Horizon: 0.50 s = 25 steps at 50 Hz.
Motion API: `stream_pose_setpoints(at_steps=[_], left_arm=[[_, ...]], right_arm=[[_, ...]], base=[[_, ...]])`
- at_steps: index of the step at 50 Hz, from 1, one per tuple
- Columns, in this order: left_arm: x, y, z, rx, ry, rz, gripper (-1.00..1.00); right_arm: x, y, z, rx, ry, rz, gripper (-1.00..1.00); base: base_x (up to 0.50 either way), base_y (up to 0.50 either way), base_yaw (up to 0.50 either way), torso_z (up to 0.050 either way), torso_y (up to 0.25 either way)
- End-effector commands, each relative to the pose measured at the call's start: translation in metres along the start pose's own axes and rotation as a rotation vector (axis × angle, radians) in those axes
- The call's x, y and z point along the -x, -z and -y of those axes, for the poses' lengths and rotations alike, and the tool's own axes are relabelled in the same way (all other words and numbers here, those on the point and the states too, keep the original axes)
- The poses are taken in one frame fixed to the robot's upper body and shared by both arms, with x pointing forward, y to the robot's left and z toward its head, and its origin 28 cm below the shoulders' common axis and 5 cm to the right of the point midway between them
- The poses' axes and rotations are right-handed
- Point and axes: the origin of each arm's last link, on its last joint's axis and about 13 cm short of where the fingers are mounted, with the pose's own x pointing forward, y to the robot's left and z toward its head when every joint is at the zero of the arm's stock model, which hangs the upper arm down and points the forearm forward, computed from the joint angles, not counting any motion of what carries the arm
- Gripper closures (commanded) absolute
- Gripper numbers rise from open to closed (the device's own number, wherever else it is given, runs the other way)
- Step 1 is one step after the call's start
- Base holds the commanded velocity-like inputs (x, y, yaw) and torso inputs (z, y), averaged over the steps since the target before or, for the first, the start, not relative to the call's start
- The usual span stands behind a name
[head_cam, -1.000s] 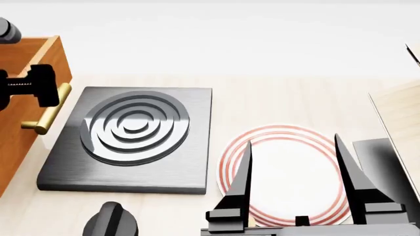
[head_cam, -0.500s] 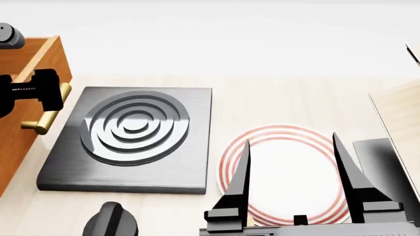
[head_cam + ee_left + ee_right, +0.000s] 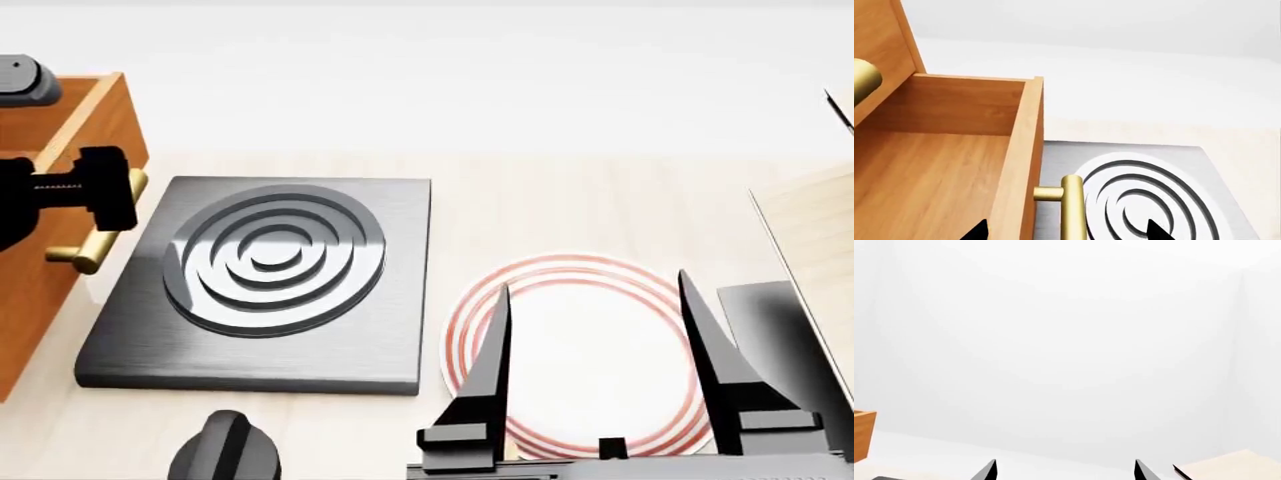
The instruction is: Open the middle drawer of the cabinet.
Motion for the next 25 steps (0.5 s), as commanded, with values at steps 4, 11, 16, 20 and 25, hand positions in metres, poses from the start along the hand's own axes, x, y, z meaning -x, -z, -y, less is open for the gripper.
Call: stream_pose_setpoints(at_steps=[4,11,16,20,25], left_arm=[[-0.003,0.011,0.015,0.019,0.072,-0.029,-1.00],[-0.004,0.013,0.023,0.019,0.095,-0.034,-1.00],[-0.003,0.014,0.029,0.017,0.115,-0.036,-1.00],[-0.003,0.015,0.031,0.018,0.121,-0.038,-1.00],[-0.004,0.016,0.032,0.019,0.127,-0.042,-1.00]], right_arm=[[0.012,0.016,-0.004,0.011,-0.059,-0.145,-1.00],[0.012,0.017,-0.004,0.012,-0.058,-0.145,-1.00],[0.012,0.016,-0.004,0.013,-0.058,-0.145,-1.00],[0.012,0.016,-0.004,0.013,-0.058,-0.145,-1.00],[0.012,0.016,-0.004,0.012,-0.058,-0.144,-1.00]], base=[[0.00,0.00,0.00,0.000,0.000],[0.00,0.00,0.00,-0.001,0.000],[0.00,0.00,0.00,-0.002,0.000],[0.00,0.00,0.00,-0.002,0.000],[0.00,0.00,0.00,-0.002,0.000]])
